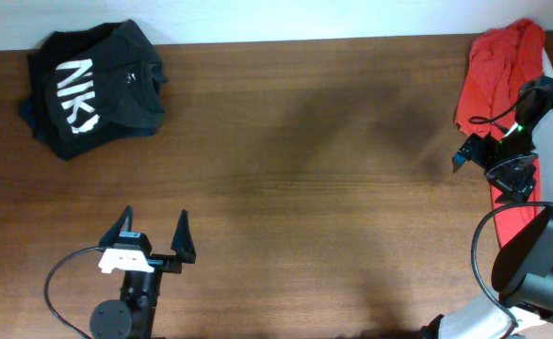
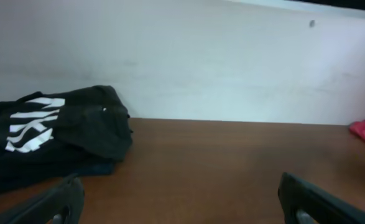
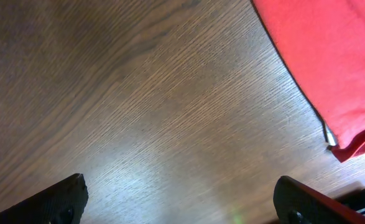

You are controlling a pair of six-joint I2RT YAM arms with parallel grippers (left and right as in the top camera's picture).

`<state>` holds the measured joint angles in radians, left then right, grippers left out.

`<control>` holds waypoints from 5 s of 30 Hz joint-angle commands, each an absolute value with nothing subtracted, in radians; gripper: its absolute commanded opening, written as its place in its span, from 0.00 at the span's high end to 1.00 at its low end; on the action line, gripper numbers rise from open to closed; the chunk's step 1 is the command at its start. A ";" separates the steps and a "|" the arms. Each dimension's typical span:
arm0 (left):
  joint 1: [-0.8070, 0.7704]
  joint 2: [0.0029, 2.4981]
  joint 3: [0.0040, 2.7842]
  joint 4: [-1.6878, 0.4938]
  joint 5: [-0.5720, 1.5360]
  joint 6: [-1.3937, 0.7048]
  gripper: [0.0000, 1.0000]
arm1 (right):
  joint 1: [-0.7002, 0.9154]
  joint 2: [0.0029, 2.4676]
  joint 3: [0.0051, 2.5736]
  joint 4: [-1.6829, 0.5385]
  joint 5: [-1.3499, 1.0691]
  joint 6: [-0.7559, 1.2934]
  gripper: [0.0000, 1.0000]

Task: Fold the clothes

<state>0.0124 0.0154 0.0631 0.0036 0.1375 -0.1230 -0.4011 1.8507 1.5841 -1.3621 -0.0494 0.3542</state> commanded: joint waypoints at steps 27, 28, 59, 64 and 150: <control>0.006 0.005 0.009 -0.080 0.033 -0.110 0.01 | -0.400 1.845 1.591 -1.365 -0.048 0.348 0.01; 0.006 0.005 0.009 -0.080 0.033 -0.110 0.01 | -0.400 1.845 1.591 -1.365 -0.048 0.348 0.01; 0.006 0.010 0.009 -0.080 0.033 -0.110 0.01 | -0.206 1.175 1.591 -1.365 -0.048 0.348 0.01; 0.006 0.010 0.009 -0.080 0.033 -0.110 0.01 | -0.200 0.987 1.591 -1.366 -0.047 0.348 0.01; 0.006 0.010 0.009 -0.080 0.033 -0.110 0.01 | 0.044 0.004 0.006 -0.067 -0.135 -0.131 0.01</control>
